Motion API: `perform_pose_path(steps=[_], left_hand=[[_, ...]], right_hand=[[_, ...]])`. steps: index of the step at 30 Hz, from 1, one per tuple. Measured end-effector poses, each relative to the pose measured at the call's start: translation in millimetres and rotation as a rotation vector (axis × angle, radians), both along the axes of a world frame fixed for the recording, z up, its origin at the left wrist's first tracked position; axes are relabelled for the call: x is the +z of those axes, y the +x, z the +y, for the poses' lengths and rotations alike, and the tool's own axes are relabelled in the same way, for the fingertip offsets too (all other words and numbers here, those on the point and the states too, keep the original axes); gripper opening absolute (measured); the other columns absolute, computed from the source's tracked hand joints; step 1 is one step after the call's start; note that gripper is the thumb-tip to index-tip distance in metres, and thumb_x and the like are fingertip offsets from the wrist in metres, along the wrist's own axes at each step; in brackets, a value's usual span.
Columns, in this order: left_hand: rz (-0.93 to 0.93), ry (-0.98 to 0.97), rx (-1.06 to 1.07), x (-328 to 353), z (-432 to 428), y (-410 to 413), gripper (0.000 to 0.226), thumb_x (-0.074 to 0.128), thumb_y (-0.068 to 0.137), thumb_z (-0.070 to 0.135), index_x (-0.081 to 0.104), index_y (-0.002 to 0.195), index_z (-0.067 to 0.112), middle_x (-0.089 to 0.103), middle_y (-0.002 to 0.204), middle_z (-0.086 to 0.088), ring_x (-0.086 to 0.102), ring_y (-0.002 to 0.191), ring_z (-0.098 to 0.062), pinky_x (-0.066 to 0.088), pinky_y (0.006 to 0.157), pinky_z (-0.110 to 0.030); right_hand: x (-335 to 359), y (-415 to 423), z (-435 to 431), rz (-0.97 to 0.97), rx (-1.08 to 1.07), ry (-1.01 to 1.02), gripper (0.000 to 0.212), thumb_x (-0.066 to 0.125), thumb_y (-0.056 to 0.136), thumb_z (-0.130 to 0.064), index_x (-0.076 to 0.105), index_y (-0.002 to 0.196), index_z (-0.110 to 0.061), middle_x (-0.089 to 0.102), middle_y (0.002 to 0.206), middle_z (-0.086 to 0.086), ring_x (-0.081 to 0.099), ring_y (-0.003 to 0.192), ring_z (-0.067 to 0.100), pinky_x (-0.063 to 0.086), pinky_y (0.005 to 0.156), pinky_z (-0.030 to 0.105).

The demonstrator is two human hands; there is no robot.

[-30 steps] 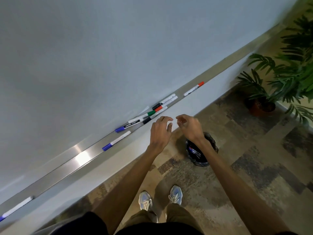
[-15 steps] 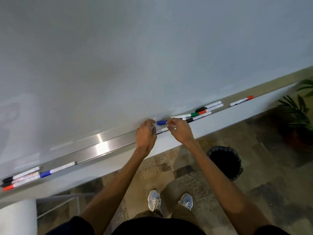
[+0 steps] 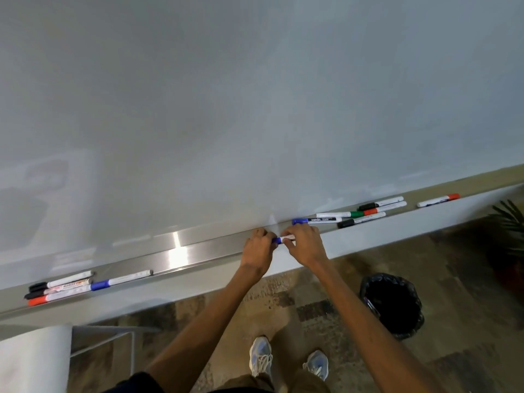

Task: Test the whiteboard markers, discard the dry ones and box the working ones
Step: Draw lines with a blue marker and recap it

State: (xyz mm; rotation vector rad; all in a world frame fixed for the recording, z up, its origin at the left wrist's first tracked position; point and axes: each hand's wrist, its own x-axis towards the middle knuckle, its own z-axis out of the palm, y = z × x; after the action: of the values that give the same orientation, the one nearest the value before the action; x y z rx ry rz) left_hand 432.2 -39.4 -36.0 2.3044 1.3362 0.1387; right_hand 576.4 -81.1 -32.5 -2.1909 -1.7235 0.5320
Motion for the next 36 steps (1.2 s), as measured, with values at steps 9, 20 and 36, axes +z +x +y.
perform_pose_path(steps=[9,20,36], left_hand=[[-0.227,-0.018,-0.022,14,-1,-25,0.019,0.049,0.102,0.015,0.060,0.116,0.011,0.064,0.113,-0.008,0.058,0.100,-0.025,0.044,0.081,-0.028],[-0.318,-0.214,-0.147,45,-15,-46,0.034,0.029,0.105,0.041,0.046,0.099,0.013,0.061,0.086,-0.009,0.058,0.075,-0.027,0.052,0.074,-0.050],[-0.454,-0.080,-0.132,106,-121,-89,0.036,0.028,0.106,0.040,0.045,0.091,0.013,0.052,0.070,0.003,0.052,0.063,-0.021,0.045,0.065,-0.040]], right_hand=[[17,-13,-12,0.004,0.112,0.071,0.035,0.059,0.098,-0.037,0.065,0.125,-0.017,0.067,0.127,0.003,0.057,0.120,0.022,0.033,0.109,0.034],[44,-28,-48,-0.018,0.150,0.092,0.041,0.046,0.103,-0.041,0.058,0.131,-0.015,0.066,0.124,0.006,0.061,0.109,0.020,0.046,0.095,0.033],[91,-70,-139,-0.271,0.152,0.350,0.048,0.037,0.097,-0.053,0.066,0.090,-0.016,0.058,0.050,-0.001,0.053,0.038,0.016,0.021,0.045,0.014]])
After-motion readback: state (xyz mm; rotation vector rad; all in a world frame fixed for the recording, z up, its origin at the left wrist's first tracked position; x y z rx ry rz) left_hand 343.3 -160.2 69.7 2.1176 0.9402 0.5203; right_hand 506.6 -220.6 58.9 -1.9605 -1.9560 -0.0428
